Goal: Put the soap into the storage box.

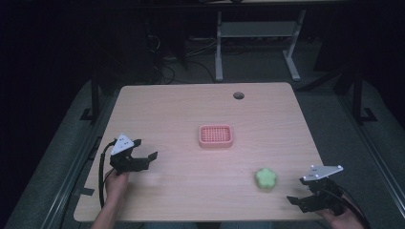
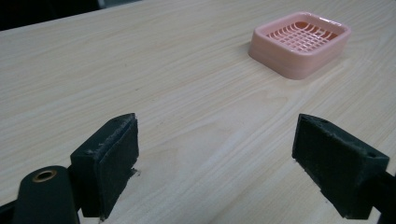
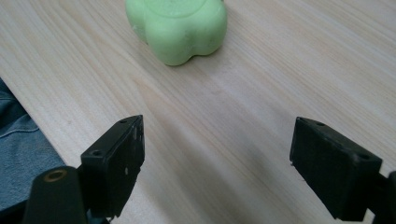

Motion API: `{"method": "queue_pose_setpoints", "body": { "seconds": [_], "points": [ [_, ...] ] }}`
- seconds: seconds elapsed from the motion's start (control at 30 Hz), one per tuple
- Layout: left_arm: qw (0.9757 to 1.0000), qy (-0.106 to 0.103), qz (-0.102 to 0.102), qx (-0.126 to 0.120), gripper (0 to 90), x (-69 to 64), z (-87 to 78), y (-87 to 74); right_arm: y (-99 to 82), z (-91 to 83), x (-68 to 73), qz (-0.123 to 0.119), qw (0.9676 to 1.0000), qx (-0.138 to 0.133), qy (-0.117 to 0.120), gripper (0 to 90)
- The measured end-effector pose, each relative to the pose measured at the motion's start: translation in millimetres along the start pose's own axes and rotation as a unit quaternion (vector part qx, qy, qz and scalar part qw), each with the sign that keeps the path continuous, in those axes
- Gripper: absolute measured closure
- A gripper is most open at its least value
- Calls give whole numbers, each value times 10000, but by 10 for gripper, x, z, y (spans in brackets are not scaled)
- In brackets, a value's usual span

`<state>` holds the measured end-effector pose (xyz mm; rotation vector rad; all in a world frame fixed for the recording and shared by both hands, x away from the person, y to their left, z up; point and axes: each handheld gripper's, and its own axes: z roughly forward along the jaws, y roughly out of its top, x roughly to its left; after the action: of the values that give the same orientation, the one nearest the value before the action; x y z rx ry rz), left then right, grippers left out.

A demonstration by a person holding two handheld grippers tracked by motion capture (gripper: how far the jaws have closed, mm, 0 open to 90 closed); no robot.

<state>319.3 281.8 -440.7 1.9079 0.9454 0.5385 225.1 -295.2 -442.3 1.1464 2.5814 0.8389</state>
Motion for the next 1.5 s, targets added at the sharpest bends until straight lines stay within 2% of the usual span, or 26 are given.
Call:
{"method": "queue_pose_setpoints", "body": {
  "seconds": [0.27, 0.47, 0.6, 1.07, 1.5],
  "points": [
    [10000, 16, 66, 25, 143, -11, 7, -5, 70, -36, 45, -54, 10000, 74, 30, 173],
    [9999, 54, 91, 14, 143, -7, 5, -13, 191, -5, 71, -224, 9995, 224, 62, 172],
    [9998, 97, 176, 24, 144, -11, 16, -15, 307, 16, 95, -280, 9991, 298, 107, 165],
    [9998, 112, 180, 14, 143, -13, 27, -19, 641, 252, 199, -641, 9953, 694, 232, 149],
    [9997, 134, 206, 22, 143, -3, 20, -18, 828, 385, 243, -690, 9940, 817, 225, 150]
  ]
}}
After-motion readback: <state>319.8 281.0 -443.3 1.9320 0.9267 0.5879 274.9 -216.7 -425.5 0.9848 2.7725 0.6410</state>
